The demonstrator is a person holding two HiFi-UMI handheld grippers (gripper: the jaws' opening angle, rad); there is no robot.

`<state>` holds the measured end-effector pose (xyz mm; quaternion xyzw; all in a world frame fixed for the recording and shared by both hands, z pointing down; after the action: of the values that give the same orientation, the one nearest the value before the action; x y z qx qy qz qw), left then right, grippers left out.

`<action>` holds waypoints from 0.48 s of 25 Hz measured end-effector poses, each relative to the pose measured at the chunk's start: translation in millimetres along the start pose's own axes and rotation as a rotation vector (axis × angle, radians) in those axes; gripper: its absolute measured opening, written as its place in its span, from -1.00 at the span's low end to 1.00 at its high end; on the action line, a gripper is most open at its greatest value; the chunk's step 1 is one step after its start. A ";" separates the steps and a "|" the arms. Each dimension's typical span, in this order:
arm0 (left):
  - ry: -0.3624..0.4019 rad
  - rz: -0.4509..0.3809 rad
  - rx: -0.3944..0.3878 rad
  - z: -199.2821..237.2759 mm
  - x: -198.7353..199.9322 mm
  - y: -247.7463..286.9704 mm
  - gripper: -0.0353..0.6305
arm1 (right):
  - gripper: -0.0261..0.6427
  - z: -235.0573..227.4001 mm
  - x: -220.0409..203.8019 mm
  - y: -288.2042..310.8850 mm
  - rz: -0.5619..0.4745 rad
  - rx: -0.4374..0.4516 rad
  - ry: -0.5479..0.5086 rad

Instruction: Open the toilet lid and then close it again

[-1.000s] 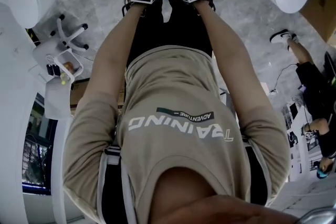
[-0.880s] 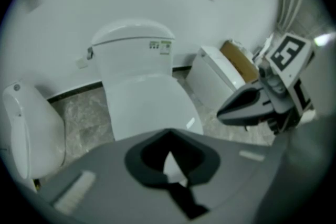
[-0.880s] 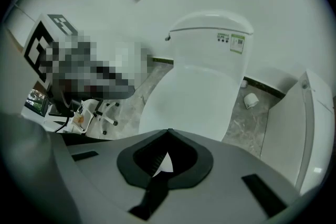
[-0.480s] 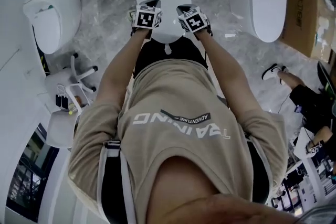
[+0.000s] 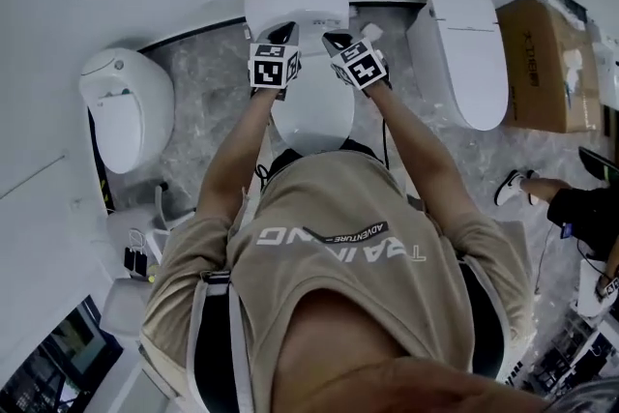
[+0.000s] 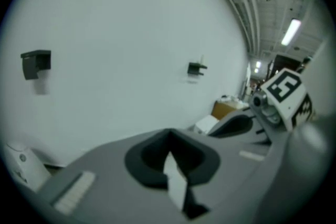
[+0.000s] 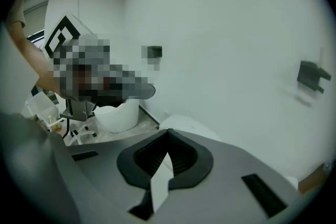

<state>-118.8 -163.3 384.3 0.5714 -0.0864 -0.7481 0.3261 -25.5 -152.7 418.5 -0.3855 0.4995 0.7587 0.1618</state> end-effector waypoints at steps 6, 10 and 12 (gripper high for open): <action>0.019 -0.182 -0.038 -16.8 83.3 -24.3 -0.88 | -0.89 -46.3 78.9 -50.4 -0.194 -0.137 -0.072; 0.092 -0.303 -0.060 -35.9 133.5 -49.3 -0.88 | -0.89 -60.4 131.6 -88.5 -0.341 -0.209 -0.080; 0.117 -0.368 -0.069 -48.4 154.8 -63.3 -0.88 | -0.89 -65.5 153.5 -106.2 -0.412 -0.233 -0.076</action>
<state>-120.2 -193.4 212.8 0.6085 0.0646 -0.7631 0.2078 -30.6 -184.2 223.2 -0.4666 0.3128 0.7762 0.2862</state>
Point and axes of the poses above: the fingertips, and each gripper's own axes: y forward along the fingers, z to its left, x out of its top, the point moved 3 cm from there along -y, backward along the fingers, and after that the axes turned 15 degrees about -y, right-handed, at the moved point
